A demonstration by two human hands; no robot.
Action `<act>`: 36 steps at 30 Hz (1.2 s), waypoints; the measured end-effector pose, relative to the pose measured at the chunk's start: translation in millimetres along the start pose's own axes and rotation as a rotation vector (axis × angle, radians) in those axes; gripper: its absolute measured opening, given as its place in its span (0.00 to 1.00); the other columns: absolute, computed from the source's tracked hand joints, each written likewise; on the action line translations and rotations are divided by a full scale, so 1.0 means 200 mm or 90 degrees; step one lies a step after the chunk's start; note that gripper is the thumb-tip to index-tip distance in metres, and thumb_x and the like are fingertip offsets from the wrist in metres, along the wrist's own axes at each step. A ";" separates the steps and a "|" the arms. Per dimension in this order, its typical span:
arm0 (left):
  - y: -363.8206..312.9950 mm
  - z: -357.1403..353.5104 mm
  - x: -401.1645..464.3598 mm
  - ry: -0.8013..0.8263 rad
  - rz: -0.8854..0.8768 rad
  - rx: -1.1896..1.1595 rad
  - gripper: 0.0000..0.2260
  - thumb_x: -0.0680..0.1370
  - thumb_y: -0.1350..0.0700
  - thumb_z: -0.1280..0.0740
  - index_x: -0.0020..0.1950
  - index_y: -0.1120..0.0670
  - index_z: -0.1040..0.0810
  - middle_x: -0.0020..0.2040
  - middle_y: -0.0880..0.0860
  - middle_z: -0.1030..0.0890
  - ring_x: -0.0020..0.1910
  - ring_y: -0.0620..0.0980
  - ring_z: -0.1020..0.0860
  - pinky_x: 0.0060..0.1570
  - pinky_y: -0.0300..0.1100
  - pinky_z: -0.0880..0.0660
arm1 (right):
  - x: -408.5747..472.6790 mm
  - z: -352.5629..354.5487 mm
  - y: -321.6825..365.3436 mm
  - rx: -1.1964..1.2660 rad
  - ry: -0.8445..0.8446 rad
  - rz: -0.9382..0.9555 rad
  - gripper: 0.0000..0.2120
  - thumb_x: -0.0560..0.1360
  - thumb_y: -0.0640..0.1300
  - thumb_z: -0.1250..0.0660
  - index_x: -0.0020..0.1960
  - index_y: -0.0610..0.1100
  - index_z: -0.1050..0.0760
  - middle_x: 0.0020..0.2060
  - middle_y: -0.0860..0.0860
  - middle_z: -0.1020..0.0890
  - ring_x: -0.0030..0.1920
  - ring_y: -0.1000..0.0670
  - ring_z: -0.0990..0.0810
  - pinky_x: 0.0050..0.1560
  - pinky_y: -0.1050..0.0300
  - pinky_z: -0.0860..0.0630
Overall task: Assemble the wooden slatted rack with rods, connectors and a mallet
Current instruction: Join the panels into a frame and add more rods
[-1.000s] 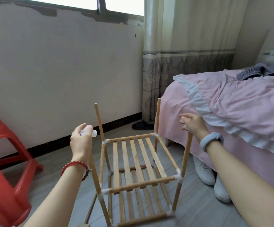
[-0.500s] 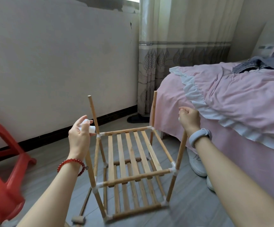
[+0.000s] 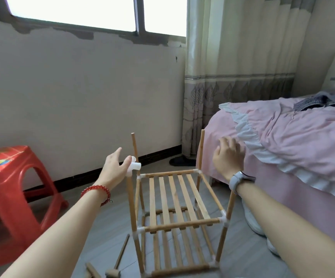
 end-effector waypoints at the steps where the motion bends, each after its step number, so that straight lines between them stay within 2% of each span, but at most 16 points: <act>1: -0.03 0.05 -0.01 -0.011 -0.022 0.034 0.24 0.81 0.50 0.41 0.75 0.57 0.38 0.74 0.57 0.37 0.73 0.52 0.39 0.69 0.45 0.41 | -0.02 0.01 0.10 0.084 0.012 0.065 0.16 0.77 0.38 0.46 0.61 0.37 0.25 0.57 0.40 0.22 0.58 0.39 0.25 0.61 0.43 0.31; 2: -0.06 0.10 -0.01 -0.020 -0.047 0.060 0.21 0.81 0.50 0.40 0.72 0.56 0.33 0.72 0.56 0.34 0.71 0.51 0.36 0.68 0.43 0.40 | -0.05 0.02 0.21 0.167 0.051 0.114 0.15 0.78 0.37 0.45 0.61 0.37 0.25 0.53 0.41 0.20 0.53 0.42 0.22 0.56 0.47 0.26; 4: -0.05 0.23 -0.07 -0.045 -0.072 0.087 0.17 0.80 0.52 0.39 0.68 0.54 0.28 0.68 0.54 0.29 0.68 0.50 0.32 0.64 0.39 0.38 | -0.14 0.01 0.48 0.286 0.181 0.185 0.14 0.79 0.36 0.43 0.61 0.39 0.25 0.46 0.47 0.18 0.45 0.48 0.19 0.51 0.53 0.23; 6: 0.01 0.35 -0.16 -0.075 -0.080 0.092 0.14 0.80 0.53 0.38 0.65 0.54 0.25 0.64 0.52 0.26 0.64 0.49 0.28 0.61 0.36 0.37 | -0.29 -0.01 0.70 0.382 0.283 0.222 0.12 0.79 0.34 0.43 0.56 0.39 0.23 0.40 0.49 0.18 0.43 0.48 0.18 0.50 0.56 0.22; 9: 0.29 0.53 -0.33 -0.124 -0.027 0.085 0.11 0.79 0.57 0.37 0.60 0.55 0.22 0.60 0.53 0.23 0.56 0.47 0.24 0.56 0.34 0.34 | -0.54 -0.16 0.98 0.483 0.429 0.256 0.12 0.78 0.33 0.43 0.52 0.43 0.22 0.37 0.50 0.18 0.40 0.49 0.18 0.47 0.56 0.21; 11: 0.59 0.64 -0.45 -0.145 0.039 0.114 0.11 0.79 0.59 0.37 0.60 0.56 0.22 0.59 0.54 0.22 0.52 0.46 0.24 0.53 0.33 0.34 | -0.71 -0.34 1.15 0.508 0.549 0.265 0.13 0.79 0.34 0.43 0.51 0.46 0.22 0.37 0.50 0.17 0.39 0.50 0.18 0.46 0.58 0.21; 13: 0.93 0.69 -0.56 -0.141 0.138 0.133 0.11 0.79 0.59 0.38 0.60 0.57 0.22 0.58 0.55 0.22 0.52 0.49 0.23 0.52 0.34 0.33 | -0.87 -0.58 1.28 0.477 0.655 0.272 0.13 0.79 0.35 0.44 0.52 0.46 0.23 0.39 0.50 0.17 0.39 0.52 0.18 0.45 0.60 0.22; 17: 1.62 0.68 -0.78 -0.082 0.342 0.156 0.13 0.78 0.60 0.39 0.61 0.57 0.23 0.59 0.57 0.22 0.57 0.53 0.24 0.53 0.37 0.34 | -1.19 -1.15 1.42 0.340 0.797 0.271 0.15 0.81 0.39 0.46 0.63 0.43 0.27 0.52 0.48 0.19 0.46 0.52 0.21 0.44 0.68 0.27; 20: 2.04 0.62 -0.84 -0.040 0.433 0.163 0.15 0.79 0.61 0.40 0.65 0.60 0.27 0.64 0.59 0.25 0.62 0.55 0.27 0.55 0.38 0.34 | -1.38 -1.57 1.46 0.268 0.848 0.232 0.17 0.81 0.41 0.46 0.68 0.44 0.31 0.59 0.46 0.22 0.55 0.49 0.23 0.51 0.63 0.30; 22: 2.29 0.56 -0.85 -0.010 0.483 0.166 0.18 0.79 0.60 0.41 0.70 0.59 0.32 0.68 0.59 0.32 0.64 0.56 0.29 0.58 0.40 0.35 | -1.49 -1.82 1.49 0.216 0.853 0.245 0.18 0.81 0.41 0.46 0.69 0.46 0.33 0.62 0.47 0.24 0.58 0.49 0.24 0.53 0.61 0.30; 26: 2.80 0.41 -0.73 0.038 0.503 0.172 0.25 0.77 0.64 0.42 0.73 0.50 0.37 0.73 0.58 0.41 0.69 0.61 0.36 0.67 0.50 0.36 | -1.73 -2.33 1.62 0.104 0.878 0.380 0.23 0.79 0.38 0.47 0.73 0.48 0.39 0.68 0.48 0.32 0.66 0.46 0.31 0.60 0.53 0.30; 30: 3.16 0.23 -0.55 0.116 0.478 0.243 0.33 0.76 0.66 0.44 0.78 0.45 0.50 0.78 0.51 0.57 0.76 0.59 0.53 0.72 0.54 0.45 | -1.94 -2.69 1.78 0.019 0.882 0.556 0.30 0.76 0.35 0.45 0.76 0.50 0.46 0.74 0.47 0.45 0.71 0.43 0.40 0.63 0.46 0.32; 32: 3.32 0.18 -0.47 0.153 0.464 0.273 0.33 0.76 0.67 0.45 0.78 0.46 0.50 0.78 0.49 0.59 0.77 0.55 0.58 0.73 0.55 0.47 | -2.01 -2.83 1.89 -0.008 0.855 0.619 0.34 0.74 0.34 0.44 0.76 0.52 0.49 0.76 0.47 0.51 0.74 0.44 0.46 0.65 0.45 0.35; 34: 3.44 0.14 -0.44 0.179 0.470 0.268 0.30 0.76 0.66 0.45 0.77 0.50 0.45 0.78 0.48 0.57 0.77 0.53 0.59 0.74 0.54 0.49 | -2.07 -2.94 1.97 -0.022 0.830 0.678 0.35 0.74 0.33 0.44 0.77 0.52 0.50 0.77 0.47 0.55 0.75 0.45 0.50 0.67 0.44 0.38; 36: 3.51 0.10 -0.45 0.156 0.452 0.275 0.26 0.77 0.67 0.44 0.74 0.53 0.38 0.78 0.49 0.54 0.77 0.55 0.57 0.74 0.52 0.48 | -2.14 -3.04 2.02 -0.042 0.837 0.708 0.33 0.74 0.34 0.44 0.76 0.50 0.49 0.76 0.45 0.54 0.74 0.44 0.47 0.65 0.45 0.36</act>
Point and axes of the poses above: each hand's wrist, its own x-axis towards the middle knuckle, its own z-axis out of the back of the hand, y = z × x, the point moved 5 cm from there along x, towards the middle knuckle
